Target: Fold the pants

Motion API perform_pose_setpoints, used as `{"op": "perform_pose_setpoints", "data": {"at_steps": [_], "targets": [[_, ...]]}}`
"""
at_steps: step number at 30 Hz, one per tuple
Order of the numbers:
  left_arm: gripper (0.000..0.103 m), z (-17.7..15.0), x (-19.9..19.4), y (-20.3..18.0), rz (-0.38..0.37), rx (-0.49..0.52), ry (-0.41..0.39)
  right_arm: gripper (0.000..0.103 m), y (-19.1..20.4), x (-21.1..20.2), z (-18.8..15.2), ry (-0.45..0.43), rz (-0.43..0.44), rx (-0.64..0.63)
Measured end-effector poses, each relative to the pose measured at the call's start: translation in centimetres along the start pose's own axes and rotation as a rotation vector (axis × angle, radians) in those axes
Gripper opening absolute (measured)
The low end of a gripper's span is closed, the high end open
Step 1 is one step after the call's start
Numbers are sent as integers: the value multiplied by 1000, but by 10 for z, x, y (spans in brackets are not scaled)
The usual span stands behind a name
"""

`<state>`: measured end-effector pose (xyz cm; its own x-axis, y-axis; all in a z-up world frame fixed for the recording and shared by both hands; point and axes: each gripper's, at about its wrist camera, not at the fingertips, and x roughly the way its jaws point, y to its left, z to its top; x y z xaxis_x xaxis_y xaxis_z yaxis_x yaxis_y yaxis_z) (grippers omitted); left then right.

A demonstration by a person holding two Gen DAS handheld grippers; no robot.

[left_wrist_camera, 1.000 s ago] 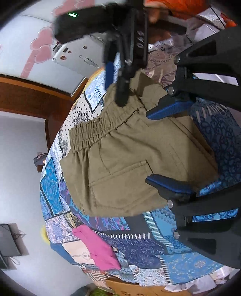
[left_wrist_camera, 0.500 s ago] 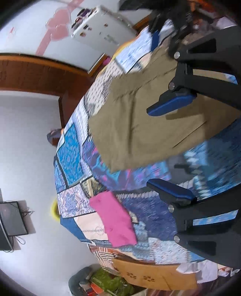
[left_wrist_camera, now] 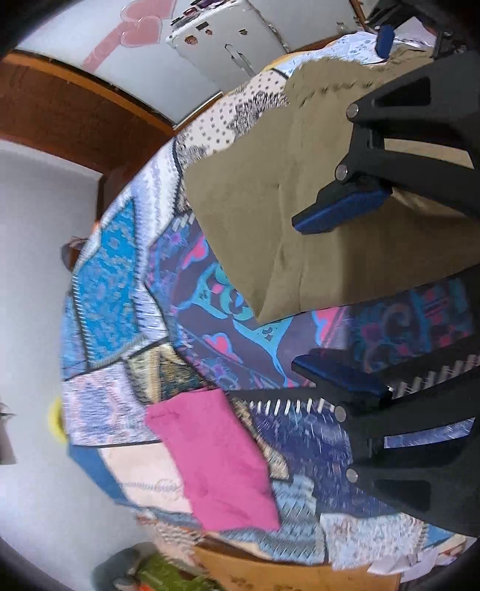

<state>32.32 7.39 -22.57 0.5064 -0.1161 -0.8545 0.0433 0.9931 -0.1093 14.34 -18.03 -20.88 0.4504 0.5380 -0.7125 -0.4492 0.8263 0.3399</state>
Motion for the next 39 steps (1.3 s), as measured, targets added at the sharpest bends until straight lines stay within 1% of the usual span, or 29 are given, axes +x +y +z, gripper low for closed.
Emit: {"op": "perform_pose_setpoints", "data": {"at_steps": [1,2,4,7,10,12,13,15,17,19,20,23,26,29,30,34,37,39], "targets": [[70,1,6,3,-10,-17,14,69,-1,1,1,0,1,-4],[69,2,15,8,-36,-48,34,69,-1,2,2,-1,3,-12],[68,2,22,12,-65,-80,46,69,-1,3,5,-6,4,-29],[66,3,27,8,-80,-67,27,69,-2,6,9,-4,6,-38],[51,6,30,2,-93,-38,26,69,-3,10,12,-6,9,-37],[35,8,32,0,-95,-37,28,69,-4,10,14,-6,13,-31],[32,10,32,0,-92,-39,30,69,-4,9,14,-7,13,-27],[17,11,31,-1,-75,-31,32,69,-3,7,14,-9,7,-19],[13,11,29,1,-69,-43,31,69,-2,3,14,-15,-5,-18],[11,8,27,4,-60,-56,31,69,0,-3,15,-24,-17,-24],[11,6,24,4,-44,-54,28,69,1,-7,15,-31,-23,-28],[10,-4,8,7,36,-51,10,70,2,-18,17,-54,-43,-35],[10,-19,-8,13,94,-63,-8,71,3,-28,17,-69,-57,-33],[10,-40,-28,20,147,-76,-26,71,10,-38,16,-74,-64,-43],[10,-49,-34,23,157,-86,-28,71,13,-39,16,-74,-63,-50],[10,-80,-53,36,157,-131,-29,71,29,-39,11,-61,-52,-82],[10,-105,-69,41,156,-147,-37,71,36,-27,4,-28,-30,-79],[10,-117,-78,41,161,-144,-48,71,39,-12,-1,6,-31,-80]]}}
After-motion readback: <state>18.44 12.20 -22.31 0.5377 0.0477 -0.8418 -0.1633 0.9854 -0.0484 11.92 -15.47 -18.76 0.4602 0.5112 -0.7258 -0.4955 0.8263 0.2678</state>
